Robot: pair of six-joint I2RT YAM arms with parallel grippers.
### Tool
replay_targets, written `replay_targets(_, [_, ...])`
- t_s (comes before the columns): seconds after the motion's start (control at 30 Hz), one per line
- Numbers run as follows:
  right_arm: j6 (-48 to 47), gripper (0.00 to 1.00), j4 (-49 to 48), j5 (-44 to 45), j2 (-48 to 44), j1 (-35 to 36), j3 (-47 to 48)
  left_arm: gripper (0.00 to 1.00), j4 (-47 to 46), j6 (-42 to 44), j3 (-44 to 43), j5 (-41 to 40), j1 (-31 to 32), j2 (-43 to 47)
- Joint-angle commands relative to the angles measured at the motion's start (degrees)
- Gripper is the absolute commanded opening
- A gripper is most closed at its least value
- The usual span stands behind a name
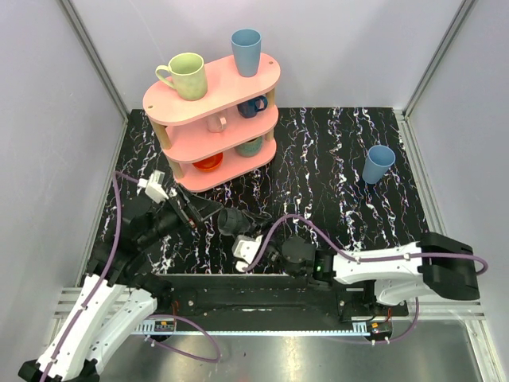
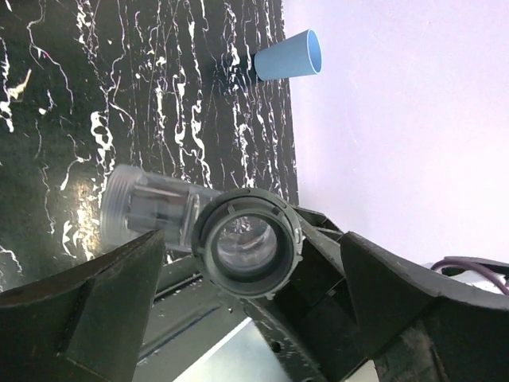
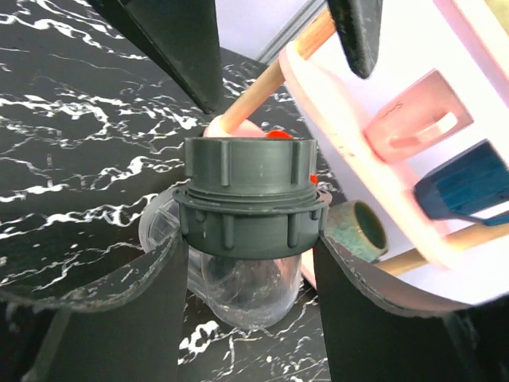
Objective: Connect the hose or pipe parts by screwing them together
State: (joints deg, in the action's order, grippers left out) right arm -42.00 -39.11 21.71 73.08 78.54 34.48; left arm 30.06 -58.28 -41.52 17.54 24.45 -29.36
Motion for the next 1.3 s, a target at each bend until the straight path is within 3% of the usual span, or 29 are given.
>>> replay_targets(0.0, [-11.7, 0.00, -15.6, 11.2, 4.9, 2.7, 1.2, 0.97, -0.4, -6.4, 0.3, 0.9, -0.2, 0.3])
replay_targets(0.17, [-16.4, 0.00, -23.5, 15.2, 10.6, 4.6, 2.6, 0.97, -0.6, -7.5, 2.5, 0.2, -0.2, 0.4])
replay_targets(0.63, [-13.8, 0.00, -23.0, 14.9, 12.8, 5.7, 4.2, 0.86, -2.6, -9.0, 5.5, 2.4, -0.2, -1.2])
replay_targets(0.73, [-12.5, 0.00, -22.5, 14.6, 12.0, 5.8, 3.8, 0.77, -4.5, -8.9, 6.1, 4.0, -0.2, -1.3])
replay_targets(0.87, [-9.9, 0.00, -18.3, 14.1, 10.8, 5.7, 4.5, 0.51, -8.3, -8.9, 8.3, 5.7, -0.2, -0.2])
replay_targets(0.9, [-8.5, 0.00, -17.6, 13.8, 10.6, 5.7, 4.6, 0.39, -9.5, -8.8, 8.7, 5.7, -0.2, -0.1])
replay_targets(0.93, [-7.7, 0.00, -17.0, 13.0, 10.5, 5.6, 4.7, 0.33, -10.4, -7.6, 9.8, 6.4, -0.2, 0.0])
replay_targets(1.1, [4.7, 0.00, -7.6, 6.7, 6.5, 1.5, 5.3, 0.01, -19.4, -2.0, 13.6, 10.8, -0.2, -0.4])
replay_targets(1.27, [18.8, 0.00, 3.8, -11.6, -0.1, -5.8, 5.1, 0.00, -33.8, 7.3, 19.6, 17.1, -0.2, -0.1])
